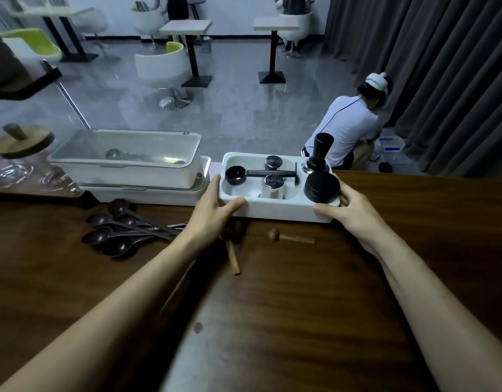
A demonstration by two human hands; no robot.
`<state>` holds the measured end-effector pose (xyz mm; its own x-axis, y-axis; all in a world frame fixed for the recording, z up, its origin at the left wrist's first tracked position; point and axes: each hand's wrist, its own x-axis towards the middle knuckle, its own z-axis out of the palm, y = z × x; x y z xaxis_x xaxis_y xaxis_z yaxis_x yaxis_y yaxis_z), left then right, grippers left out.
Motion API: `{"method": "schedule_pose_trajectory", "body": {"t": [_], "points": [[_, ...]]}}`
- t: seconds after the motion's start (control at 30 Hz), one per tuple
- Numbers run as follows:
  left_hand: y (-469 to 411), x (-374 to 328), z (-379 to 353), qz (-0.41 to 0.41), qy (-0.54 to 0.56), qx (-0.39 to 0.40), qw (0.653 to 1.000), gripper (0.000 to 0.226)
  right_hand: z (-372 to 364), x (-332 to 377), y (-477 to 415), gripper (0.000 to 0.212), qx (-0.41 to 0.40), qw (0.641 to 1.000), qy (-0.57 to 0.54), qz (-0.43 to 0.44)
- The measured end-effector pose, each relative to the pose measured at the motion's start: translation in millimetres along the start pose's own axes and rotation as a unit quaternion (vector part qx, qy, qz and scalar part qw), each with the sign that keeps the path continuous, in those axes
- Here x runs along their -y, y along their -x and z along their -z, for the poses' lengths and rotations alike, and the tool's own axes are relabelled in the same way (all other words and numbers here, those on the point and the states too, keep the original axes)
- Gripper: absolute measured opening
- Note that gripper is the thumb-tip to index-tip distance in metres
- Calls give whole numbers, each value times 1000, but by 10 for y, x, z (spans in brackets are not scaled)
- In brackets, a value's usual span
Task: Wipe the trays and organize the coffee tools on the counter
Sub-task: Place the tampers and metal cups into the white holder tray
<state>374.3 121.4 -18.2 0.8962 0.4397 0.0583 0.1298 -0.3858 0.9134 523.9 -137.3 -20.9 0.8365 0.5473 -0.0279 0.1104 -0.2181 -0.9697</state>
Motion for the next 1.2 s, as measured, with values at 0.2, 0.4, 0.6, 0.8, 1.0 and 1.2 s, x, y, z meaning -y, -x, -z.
{"method": "schedule_pose_trajectory", "body": {"t": [0.2, 0.4, 0.6, 0.8, 1.0, 1.2], "points": [[-50, 132, 5, 18, 10, 0, 1000, 38, -50, -65, -100, 87, 9, 1000, 5, 3], [-7, 171, -40, 19, 12, -13, 1000, 45, -103, -84, -76, 95, -1, 1000, 0, -7], [53, 130, -77, 32, -23, -54, 998, 70, -142, -91, -63, 96, -8, 1000, -6, -11], [97, 134, -127, 42, -54, -79, 995, 68, -155, -96, -58, 90, -10, 1000, 2, -5], [261, 87, -38, 25, -73, -45, 996, 61, -276, -104, 85, 75, -51, 999, 5, -1], [498, -4, 127, 31, -91, -1, 995, 66, -350, 7, 191, 74, -61, 997, 31, -32]]}}
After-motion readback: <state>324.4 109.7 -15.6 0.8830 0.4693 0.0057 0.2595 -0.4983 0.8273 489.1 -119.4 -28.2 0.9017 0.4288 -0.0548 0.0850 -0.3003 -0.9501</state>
